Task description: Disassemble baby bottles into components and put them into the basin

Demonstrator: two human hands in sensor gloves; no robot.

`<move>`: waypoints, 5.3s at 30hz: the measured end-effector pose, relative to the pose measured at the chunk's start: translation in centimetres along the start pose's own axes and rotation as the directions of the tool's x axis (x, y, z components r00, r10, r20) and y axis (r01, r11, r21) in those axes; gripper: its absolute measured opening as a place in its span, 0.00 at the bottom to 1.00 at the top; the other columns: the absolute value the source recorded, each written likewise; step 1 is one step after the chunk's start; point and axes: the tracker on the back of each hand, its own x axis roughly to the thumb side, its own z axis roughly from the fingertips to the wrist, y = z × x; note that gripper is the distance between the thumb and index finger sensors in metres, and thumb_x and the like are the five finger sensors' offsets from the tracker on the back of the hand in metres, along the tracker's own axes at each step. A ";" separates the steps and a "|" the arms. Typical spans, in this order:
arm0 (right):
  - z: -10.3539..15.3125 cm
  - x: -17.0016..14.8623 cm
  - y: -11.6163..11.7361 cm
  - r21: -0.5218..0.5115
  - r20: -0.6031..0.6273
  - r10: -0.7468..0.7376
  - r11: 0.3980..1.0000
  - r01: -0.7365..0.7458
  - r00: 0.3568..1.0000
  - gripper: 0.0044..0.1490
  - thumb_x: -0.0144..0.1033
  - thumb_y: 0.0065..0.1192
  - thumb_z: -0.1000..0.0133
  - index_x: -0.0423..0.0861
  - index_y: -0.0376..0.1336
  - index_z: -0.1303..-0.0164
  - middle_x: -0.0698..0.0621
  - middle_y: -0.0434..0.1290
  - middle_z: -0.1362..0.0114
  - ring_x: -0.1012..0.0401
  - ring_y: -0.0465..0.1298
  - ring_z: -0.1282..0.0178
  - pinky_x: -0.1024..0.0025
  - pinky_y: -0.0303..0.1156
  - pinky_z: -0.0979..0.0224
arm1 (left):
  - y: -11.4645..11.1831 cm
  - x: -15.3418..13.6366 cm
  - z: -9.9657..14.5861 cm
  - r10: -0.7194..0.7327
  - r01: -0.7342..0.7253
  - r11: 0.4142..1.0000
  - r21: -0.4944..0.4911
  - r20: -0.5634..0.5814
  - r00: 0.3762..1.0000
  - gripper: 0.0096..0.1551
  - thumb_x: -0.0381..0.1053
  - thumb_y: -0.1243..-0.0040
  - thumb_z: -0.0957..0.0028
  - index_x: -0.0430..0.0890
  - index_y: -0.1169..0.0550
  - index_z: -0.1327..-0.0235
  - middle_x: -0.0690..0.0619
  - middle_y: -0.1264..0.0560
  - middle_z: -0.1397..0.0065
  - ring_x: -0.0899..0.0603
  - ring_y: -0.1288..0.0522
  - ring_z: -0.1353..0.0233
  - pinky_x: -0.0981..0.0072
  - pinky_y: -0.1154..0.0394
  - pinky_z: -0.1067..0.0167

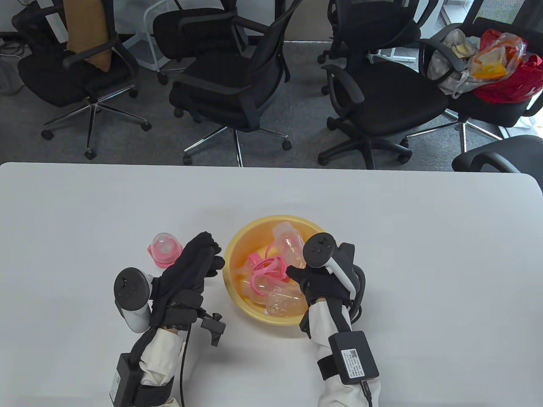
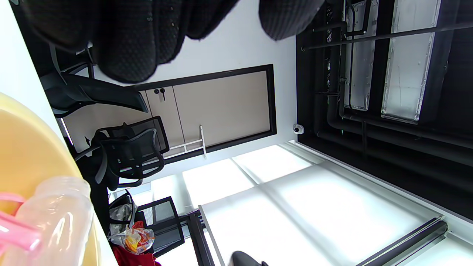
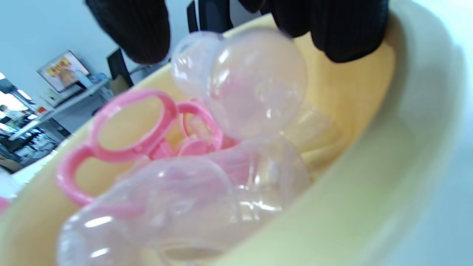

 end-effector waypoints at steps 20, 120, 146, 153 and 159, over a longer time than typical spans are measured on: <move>8.1 -4.3 -0.5 -0.568 0.307 0.185 0.823 0.023 0.934 0.49 0.47 0.59 0.38 0.32 0.46 0.18 0.29 0.56 0.21 0.30 0.62 0.31 0.43 0.68 0.29 | 3.0 4.2 1.6 -0.204 0.175 0.961 0.216 0.121 0.971 0.37 0.52 0.46 0.32 0.36 0.36 0.15 0.23 0.41 0.18 0.19 0.37 0.25 0.28 0.35 0.32; 13.7 0.1 4.3 -0.655 0.425 0.449 0.752 -0.075 0.786 0.61 0.57 0.65 0.45 0.30 0.43 0.19 0.31 0.58 0.24 0.34 0.66 0.35 0.47 0.73 0.35 | -8.2 0.4 3.3 0.201 -0.201 0.978 -0.050 0.002 0.980 0.56 0.60 0.39 0.37 0.27 0.53 0.21 0.33 0.35 0.25 0.26 0.29 0.30 0.33 0.29 0.35; 11.4 -2.0 3.0 -0.300 0.645 0.178 0.953 0.032 0.743 0.63 0.59 0.67 0.47 0.33 0.44 0.17 0.35 0.62 0.22 0.37 0.68 0.34 0.49 0.76 0.35 | -5.3 1.6 1.7 0.257 -0.208 0.960 -0.185 0.298 0.919 0.45 0.60 0.44 0.36 0.36 0.45 0.18 0.39 0.33 0.21 0.31 0.30 0.25 0.35 0.32 0.27; 10.8 -3.4 2.3 -0.294 0.612 0.117 0.952 0.087 0.782 0.62 0.59 0.66 0.47 0.33 0.44 0.17 0.35 0.61 0.22 0.37 0.68 0.34 0.49 0.75 0.35 | -3.5 1.1 1.3 0.139 -0.124 0.990 -0.071 0.284 0.949 0.44 0.59 0.49 0.32 0.37 0.50 0.17 0.38 0.39 0.17 0.28 0.35 0.21 0.34 0.37 0.25; 10.3 -4.8 1.7 -0.277 0.595 0.019 0.943 0.182 0.803 0.61 0.59 0.66 0.46 0.33 0.45 0.17 0.35 0.61 0.22 0.37 0.68 0.34 0.49 0.75 0.35 | -4.2 -0.9 0.7 -0.100 0.129 0.984 -0.125 0.220 0.971 0.44 0.57 0.48 0.32 0.34 0.48 0.17 0.35 0.37 0.19 0.26 0.34 0.23 0.33 0.36 0.27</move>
